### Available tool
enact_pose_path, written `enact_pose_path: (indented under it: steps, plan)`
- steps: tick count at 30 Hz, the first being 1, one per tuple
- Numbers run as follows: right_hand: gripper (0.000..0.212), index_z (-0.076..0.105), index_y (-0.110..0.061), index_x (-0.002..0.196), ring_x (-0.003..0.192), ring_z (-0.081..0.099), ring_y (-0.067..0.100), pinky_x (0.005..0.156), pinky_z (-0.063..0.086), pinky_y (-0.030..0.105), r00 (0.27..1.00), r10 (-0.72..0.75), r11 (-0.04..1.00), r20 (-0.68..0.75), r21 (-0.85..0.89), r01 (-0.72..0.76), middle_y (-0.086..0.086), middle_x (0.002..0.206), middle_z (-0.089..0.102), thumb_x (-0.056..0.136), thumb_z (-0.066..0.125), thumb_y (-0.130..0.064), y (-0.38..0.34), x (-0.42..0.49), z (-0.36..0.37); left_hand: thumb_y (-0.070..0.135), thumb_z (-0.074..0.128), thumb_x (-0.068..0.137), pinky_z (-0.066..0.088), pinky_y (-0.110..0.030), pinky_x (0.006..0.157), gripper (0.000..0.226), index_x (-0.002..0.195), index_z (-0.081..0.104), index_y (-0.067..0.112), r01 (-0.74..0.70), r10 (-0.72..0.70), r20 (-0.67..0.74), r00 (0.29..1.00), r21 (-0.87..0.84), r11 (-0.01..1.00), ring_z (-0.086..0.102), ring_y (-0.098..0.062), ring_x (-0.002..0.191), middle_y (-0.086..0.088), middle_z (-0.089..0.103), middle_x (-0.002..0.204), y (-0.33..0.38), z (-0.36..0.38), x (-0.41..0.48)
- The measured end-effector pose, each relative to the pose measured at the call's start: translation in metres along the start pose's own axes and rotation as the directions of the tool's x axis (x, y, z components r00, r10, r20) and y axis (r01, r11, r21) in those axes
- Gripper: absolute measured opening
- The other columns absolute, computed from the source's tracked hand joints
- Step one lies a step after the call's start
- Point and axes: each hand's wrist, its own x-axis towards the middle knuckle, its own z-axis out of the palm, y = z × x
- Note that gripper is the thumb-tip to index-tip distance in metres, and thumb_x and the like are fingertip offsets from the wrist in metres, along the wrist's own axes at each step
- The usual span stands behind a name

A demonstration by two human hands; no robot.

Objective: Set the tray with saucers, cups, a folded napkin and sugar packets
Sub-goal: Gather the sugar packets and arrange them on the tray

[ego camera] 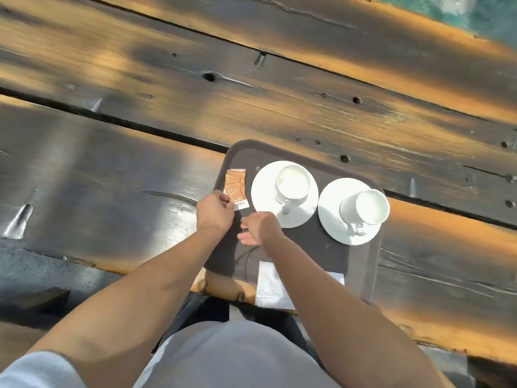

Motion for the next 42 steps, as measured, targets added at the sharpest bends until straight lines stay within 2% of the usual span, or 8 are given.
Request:
enact_pose_path:
  steps: [7,15,20,23,29,33,36,42]
  plan:
    - [0.023,0.058,0.005,0.115,0.071,0.068,0.021,0.071,0.061,0.034,0.982,0.1,0.889,-0.159,0.457,-0.016,0.019,0.109,0.067,0.094,0.053,-0.005,-0.008,0.022,0.035,0.015,0.076,0.079,0.049,-0.035,0.093,0.038,0.115,0.067,0.01,-0.406,0.368,0.202,0.908,0.199,0.892,0.062,-0.027,0.096,-0.009,0.061,0.113,0.027,-0.032,0.054]
    - [0.029,0.056,0.006,0.12,0.071,0.067,0.021,0.071,0.06,0.034,0.972,0.115,0.81,-0.204,0.586,0.027,0.012,0.09,0.066,0.094,0.051,-0.002,-0.017,0.037,0.048,0.02,0.081,0.076,0.044,-0.037,0.104,0.062,0.133,0.059,0.011,-0.57,0.349,0.491,0.798,0.426,0.703,0.054,-0.03,0.122,-0.013,0.06,0.128,0.052,-0.04,0.094]
    - [0.024,0.046,-0.004,0.123,0.088,0.066,0.029,0.098,0.053,0.038,0.991,0.128,0.542,-0.031,0.839,-0.044,0.019,0.116,0.062,0.101,0.035,-0.004,-0.027,0.033,0.057,0.011,0.076,0.076,0.048,-0.033,0.095,0.044,0.119,0.069,0.009,-0.595,0.369,0.512,0.776,0.397,0.699,0.06,-0.03,0.113,-0.01,0.067,0.115,0.053,-0.04,0.106]
    - [0.026,0.042,-0.007,0.127,0.125,0.055,0.034,0.105,0.044,0.04,0.992,0.107,0.427,0.072,0.897,-0.111,0.019,0.141,0.051,0.103,0.032,-0.005,-0.026,0.031,0.06,0.014,0.077,0.08,0.048,-0.033,0.097,0.045,0.124,0.067,0.013,-0.585,0.373,0.499,0.782,0.38,0.716,0.061,-0.027,0.112,-0.008,0.068,0.117,0.055,-0.039,0.111]
    - [0.033,0.046,0.0,0.135,0.126,0.056,0.036,0.09,0.05,0.036,0.991,0.123,0.721,0.046,0.682,-0.122,0.019,0.139,0.055,0.105,0.038,-0.011,-0.028,0.025,0.071,0.025,0.075,0.086,0.048,-0.032,0.096,0.041,0.124,0.065,0.021,-0.586,0.437,0.448,0.78,0.276,0.762,0.062,-0.021,0.105,0.001,0.069,0.111,0.051,-0.039,0.12]
    - [0.017,0.066,-0.007,0.103,0.1,0.069,0.029,0.087,0.055,0.033,0.891,-0.113,0.99,-0.44,0.028,0.139,0.015,0.109,0.072,0.091,0.055,-0.011,-0.035,0.026,0.063,0.011,0.068,0.089,0.048,-0.024,0.088,0.014,0.103,0.069,0.012,-0.429,0.409,0.181,0.894,0.086,0.899,0.065,-0.023,0.091,-0.004,0.069,0.093,0.043,-0.048,0.12]
    - [0.024,0.065,-0.005,0.11,0.091,0.061,0.024,0.085,0.046,0.029,0.769,-0.429,0.88,-0.474,-0.413,0.236,0.012,0.105,0.071,0.09,0.054,-0.008,-0.054,0.027,0.051,0.009,0.071,0.086,0.056,-0.039,0.086,0.007,0.087,0.065,0.014,-0.254,0.252,0.209,0.945,-0.018,0.967,0.069,-0.031,0.081,-0.009,0.068,0.082,0.025,-0.053,0.114]
    - [0.018,0.062,-0.006,0.104,0.096,0.065,0.031,0.068,0.04,0.028,0.834,-0.41,0.746,-0.369,-0.662,0.074,0.014,0.104,0.069,0.089,0.051,-0.005,-0.079,0.039,0.047,0.014,0.087,0.071,0.053,-0.035,0.079,0.032,0.094,0.065,0.013,-0.315,0.293,0.241,0.925,0.059,0.947,0.064,-0.025,0.077,-0.002,0.063,0.077,0.005,-0.049,0.101]
